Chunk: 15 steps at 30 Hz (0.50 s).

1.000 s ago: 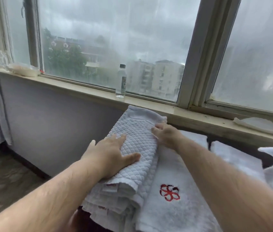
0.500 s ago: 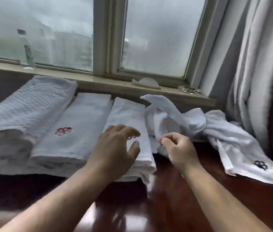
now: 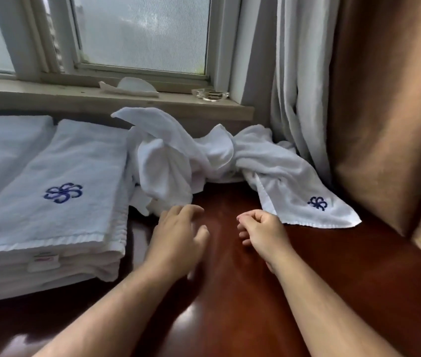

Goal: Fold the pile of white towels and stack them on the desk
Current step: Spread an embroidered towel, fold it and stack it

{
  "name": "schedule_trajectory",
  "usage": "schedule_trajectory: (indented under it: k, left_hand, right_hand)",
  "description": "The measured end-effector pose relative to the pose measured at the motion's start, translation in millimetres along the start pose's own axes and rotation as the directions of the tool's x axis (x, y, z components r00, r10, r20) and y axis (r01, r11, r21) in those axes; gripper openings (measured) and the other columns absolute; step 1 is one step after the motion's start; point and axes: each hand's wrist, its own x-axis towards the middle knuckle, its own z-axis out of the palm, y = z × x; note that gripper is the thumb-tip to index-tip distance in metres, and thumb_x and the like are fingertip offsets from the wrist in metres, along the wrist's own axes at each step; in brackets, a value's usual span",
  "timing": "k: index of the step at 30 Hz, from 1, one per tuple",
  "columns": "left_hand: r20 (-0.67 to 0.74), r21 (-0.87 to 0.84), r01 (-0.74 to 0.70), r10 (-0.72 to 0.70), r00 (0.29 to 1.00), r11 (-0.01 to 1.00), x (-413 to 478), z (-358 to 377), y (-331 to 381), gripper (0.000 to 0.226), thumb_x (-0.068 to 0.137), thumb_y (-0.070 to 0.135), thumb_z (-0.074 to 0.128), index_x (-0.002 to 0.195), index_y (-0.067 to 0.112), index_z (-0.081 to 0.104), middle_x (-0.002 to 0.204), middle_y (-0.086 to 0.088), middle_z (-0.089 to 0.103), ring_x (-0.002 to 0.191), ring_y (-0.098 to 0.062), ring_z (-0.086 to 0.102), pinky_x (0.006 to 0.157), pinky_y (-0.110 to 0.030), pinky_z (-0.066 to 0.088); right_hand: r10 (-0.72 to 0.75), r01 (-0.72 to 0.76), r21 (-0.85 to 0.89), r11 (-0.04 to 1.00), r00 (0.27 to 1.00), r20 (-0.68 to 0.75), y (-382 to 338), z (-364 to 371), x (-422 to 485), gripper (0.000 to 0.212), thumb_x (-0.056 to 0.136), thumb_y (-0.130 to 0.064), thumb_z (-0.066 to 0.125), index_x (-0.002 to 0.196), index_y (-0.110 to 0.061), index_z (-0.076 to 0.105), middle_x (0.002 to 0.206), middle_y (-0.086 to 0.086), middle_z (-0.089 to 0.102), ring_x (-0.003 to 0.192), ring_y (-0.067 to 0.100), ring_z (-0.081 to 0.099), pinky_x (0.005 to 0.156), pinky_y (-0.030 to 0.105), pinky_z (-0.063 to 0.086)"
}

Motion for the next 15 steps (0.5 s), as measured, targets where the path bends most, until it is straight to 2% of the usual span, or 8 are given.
schedule_trajectory:
  k: [2, 5, 6, 8, 10, 12, 13, 15]
  left_hand:
    - [-0.072, -0.045, 0.025, -0.028, 0.997, 0.999, 10, 10, -3, 0.039, 0.09, 0.025, 0.064, 0.128, 0.025, 0.061, 0.129, 0.005, 0.057, 0.124, -0.017, 0.045, 0.109, -0.036, 0.037]
    - [-0.264, 0.009, -0.005, 0.007, 0.965, 1.0, 18, 13, -11, 0.037, 0.082, 0.015, 0.072, 0.117, 0.023, 0.068, 0.121, 0.003, 0.059, 0.118, -0.024, 0.047, 0.102, -0.037, 0.039]
    - [-0.339, 0.04, -0.021, 0.034, 0.94, 0.999, 19, 12, -13, 0.038, 0.079, 0.013, 0.074, 0.115, 0.024, 0.069, 0.123, 0.002, 0.057, 0.119, -0.026, 0.046, 0.101, -0.039, 0.04]
    - [-0.429, 0.072, -0.01, 0.039, 0.902, 0.997, 18, 10, -14, 0.047, 0.076, 0.015, 0.075, 0.12, 0.028, 0.066, 0.141, -0.001, 0.046, 0.131, -0.029, 0.037, 0.109, -0.045, 0.035]
    - [-0.443, 0.032, 0.065, -0.044, 0.896, 0.997, 19, 9, -15, 0.06, 0.077, 0.018, 0.073, 0.135, 0.031, 0.059, 0.159, -0.007, 0.023, 0.145, -0.031, 0.022, 0.12, -0.041, 0.017]
    - [-0.416, -0.096, 0.139, -0.166, 0.894, 0.986, 22, 8, -19, 0.068, 0.081, 0.021, 0.072, 0.145, 0.032, 0.051, 0.164, -0.014, 0.012, 0.151, -0.029, 0.013, 0.125, -0.039, 0.011]
    - [-0.385, -0.19, 0.17, -0.233, 0.893, 0.967, 25, 6, -22, 0.07, 0.082, 0.023, 0.071, 0.148, 0.031, 0.048, 0.163, -0.013, 0.015, 0.151, -0.027, 0.016, 0.125, -0.04, 0.015]
    - [-0.32, -0.376, 0.203, -0.332, 0.887, 0.904, 29, 2, -29, 0.07, 0.085, 0.022, 0.069, 0.151, 0.025, 0.044, 0.148, -0.007, 0.043, 0.139, -0.013, 0.043, 0.115, -0.031, 0.039]
  right_hand:
    - [0.026, -0.027, 0.022, 0.999, 0.999, 0.032, 1, 0, 13, 0.013, 0.093, -0.016, 0.062, 0.085, -0.008, 0.071, 0.067, 0.0, 0.067, 0.053, 0.006, 0.06, 0.05, 0.021, 0.051]
    - [0.027, -0.025, -0.024, 0.999, 0.996, 0.088, 1, 6, 22, 0.013, 0.092, -0.019, 0.062, 0.086, -0.013, 0.071, 0.062, -0.004, 0.069, 0.049, 0.005, 0.06, 0.047, 0.02, 0.051]
    - [0.013, -0.01, -0.04, 0.999, 0.996, 0.092, 1, 8, 22, 0.013, 0.092, -0.02, 0.062, 0.085, -0.015, 0.071, 0.063, -0.005, 0.07, 0.049, 0.005, 0.06, 0.047, 0.02, 0.051]
    - [-0.048, 0.056, -0.083, 0.995, 0.995, 0.091, 1, 10, 19, 0.012, 0.093, -0.021, 0.062, 0.084, -0.018, 0.071, 0.068, -0.007, 0.072, 0.05, 0.004, 0.061, 0.046, 0.02, 0.05]
    - [-0.127, 0.143, -0.143, 0.979, 0.985, 0.112, 2, 10, 14, 0.013, 0.093, -0.02, 0.063, 0.083, -0.022, 0.071, 0.072, -0.006, 0.073, 0.054, 0.006, 0.064, 0.048, 0.019, 0.05]
    - [-0.162, 0.176, -0.126, 0.976, 0.981, 0.111, 2, 7, 11, 0.014, 0.094, -0.018, 0.063, 0.083, -0.023, 0.071, 0.074, -0.005, 0.073, 0.055, 0.008, 0.065, 0.049, 0.019, 0.05]
    - [-0.159, 0.169, -0.097, 0.981, 0.982, 0.099, 2, 6, 10, 0.015, 0.094, -0.017, 0.063, 0.084, -0.023, 0.072, 0.074, -0.003, 0.073, 0.055, 0.008, 0.064, 0.049, 0.02, 0.05]
    - [-0.147, 0.153, -0.064, 0.986, 0.985, 0.085, 2, 6, 10, 0.016, 0.095, -0.015, 0.062, 0.085, -0.023, 0.072, 0.073, -0.002, 0.072, 0.054, 0.009, 0.063, 0.048, 0.021, 0.05]
